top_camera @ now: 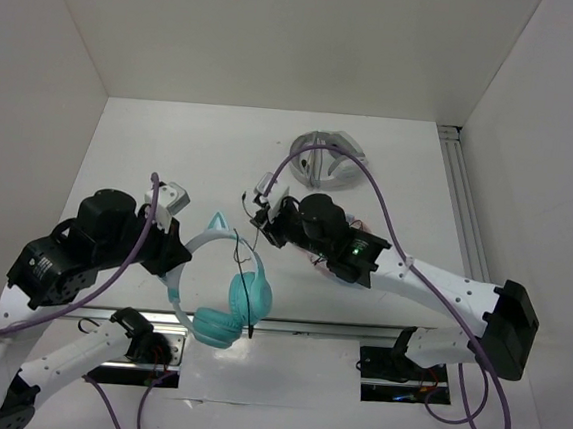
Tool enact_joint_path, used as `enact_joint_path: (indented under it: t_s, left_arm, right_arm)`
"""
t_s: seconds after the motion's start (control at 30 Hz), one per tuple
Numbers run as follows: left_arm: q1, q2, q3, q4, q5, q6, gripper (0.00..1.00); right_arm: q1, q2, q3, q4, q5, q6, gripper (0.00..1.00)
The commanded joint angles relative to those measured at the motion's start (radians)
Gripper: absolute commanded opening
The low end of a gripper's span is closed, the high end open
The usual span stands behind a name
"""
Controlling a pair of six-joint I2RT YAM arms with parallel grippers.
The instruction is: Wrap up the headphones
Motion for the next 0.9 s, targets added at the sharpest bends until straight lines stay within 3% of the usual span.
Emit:
enact_joint_path:
  t_s: [0.0, 0.13, 0.27, 0.5, 0.87]
  left_arm:
    - [-0.004, 0.025, 0.065, -0.012, -0.038, -0.038, 0.0]
    - [-0.004, 0.068, 0.14, -0.054, -0.116, -0.074, 0.0]
    - [-0.004, 0.079, 0.174, -0.068, -0.116, -0.107, 0.0]
    - [-0.004, 0.088, 0.194, -0.048, -0.082, -0.154, 0.0]
    - [-0.004, 0.048, 0.243, 0.011, 0.014, -0.222, 0.0]
  right_arm:
    - [-0.014, -0.042, -0.015, 0.094, -0.05, 0.034, 0.35]
    - [-0.046, -0.063, -0.055, 0.107, -0.169, 0.083, 0.57]
    - [-0.073, -0.086, -0.11, 0.187, -0.292, 0.143, 0.66]
    - [-0.093, -0.051, -0.202, 0.375, -0.403, 0.215, 0.67]
    - [-0.093, 0.112, -0.265, 0.75, -0.368, 0.337, 0.67]
